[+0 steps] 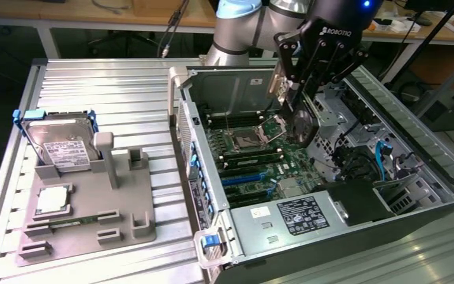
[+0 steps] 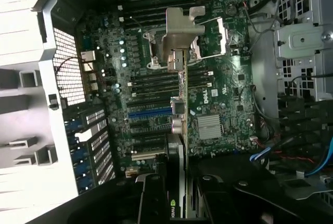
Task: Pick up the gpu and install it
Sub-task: 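Pick up the gpu and move the gpu toward the slot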
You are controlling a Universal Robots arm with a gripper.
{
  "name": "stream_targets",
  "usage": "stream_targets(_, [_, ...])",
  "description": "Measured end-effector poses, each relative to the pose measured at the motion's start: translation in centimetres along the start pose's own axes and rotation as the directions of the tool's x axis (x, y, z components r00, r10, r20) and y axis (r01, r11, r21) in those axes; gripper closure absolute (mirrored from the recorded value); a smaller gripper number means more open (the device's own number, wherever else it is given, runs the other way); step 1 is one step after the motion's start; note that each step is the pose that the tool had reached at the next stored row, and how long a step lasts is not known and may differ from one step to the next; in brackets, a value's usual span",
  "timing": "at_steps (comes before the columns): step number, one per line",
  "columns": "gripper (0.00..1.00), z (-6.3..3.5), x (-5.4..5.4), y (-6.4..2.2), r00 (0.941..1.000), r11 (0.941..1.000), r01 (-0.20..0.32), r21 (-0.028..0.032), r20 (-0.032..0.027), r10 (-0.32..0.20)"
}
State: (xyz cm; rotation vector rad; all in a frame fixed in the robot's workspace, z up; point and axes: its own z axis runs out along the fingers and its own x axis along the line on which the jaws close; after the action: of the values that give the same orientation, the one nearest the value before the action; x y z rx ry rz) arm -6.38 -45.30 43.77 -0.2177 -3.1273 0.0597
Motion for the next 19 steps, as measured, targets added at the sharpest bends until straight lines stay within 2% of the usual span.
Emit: stream_targets(19, [0.73,-0.04,-4.4,0.62,1.0,1.0,0.0,0.0,0.0,0.0])
